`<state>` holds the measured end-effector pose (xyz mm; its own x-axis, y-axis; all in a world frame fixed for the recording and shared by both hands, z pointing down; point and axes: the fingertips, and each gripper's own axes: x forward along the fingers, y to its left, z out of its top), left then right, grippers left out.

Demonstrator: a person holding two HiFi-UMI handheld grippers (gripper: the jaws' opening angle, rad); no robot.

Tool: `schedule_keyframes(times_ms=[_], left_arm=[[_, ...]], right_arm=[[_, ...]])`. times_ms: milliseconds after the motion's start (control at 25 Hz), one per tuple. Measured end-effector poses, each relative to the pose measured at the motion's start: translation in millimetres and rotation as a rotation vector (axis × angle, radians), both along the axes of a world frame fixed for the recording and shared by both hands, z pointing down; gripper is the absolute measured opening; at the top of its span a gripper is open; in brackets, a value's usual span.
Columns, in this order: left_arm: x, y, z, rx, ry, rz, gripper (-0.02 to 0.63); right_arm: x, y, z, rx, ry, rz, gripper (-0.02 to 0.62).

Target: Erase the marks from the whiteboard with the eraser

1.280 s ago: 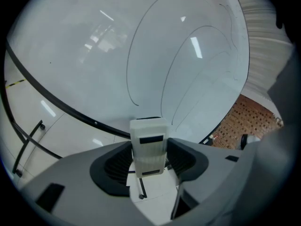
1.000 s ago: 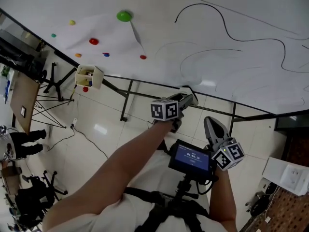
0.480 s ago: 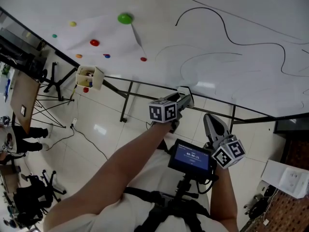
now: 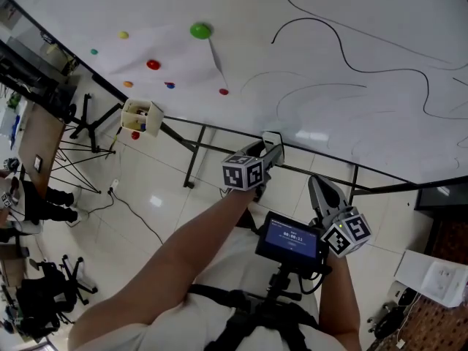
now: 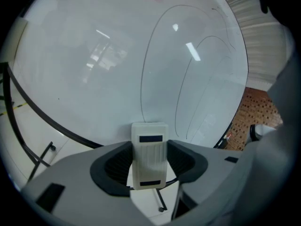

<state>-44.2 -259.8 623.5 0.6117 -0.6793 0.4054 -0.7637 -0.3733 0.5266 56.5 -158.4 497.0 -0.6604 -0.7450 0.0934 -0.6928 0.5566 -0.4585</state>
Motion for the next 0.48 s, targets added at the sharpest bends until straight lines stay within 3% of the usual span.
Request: schedule_keyframes(times_ms=[160,480], left_arm=[[-13.7,-1.3,-3.1,0.057,-0.108,-0.024,0.239],[-31.5,-3.6,-23.8,0.142,-0.197,-0.086,0.239]], right_arm=[[0.8,4.3,-0.5,-0.011,0.006,-0.003,0.018],[3.3,8.8,-3.9,-0.007,0.002,-0.005,0.018]])
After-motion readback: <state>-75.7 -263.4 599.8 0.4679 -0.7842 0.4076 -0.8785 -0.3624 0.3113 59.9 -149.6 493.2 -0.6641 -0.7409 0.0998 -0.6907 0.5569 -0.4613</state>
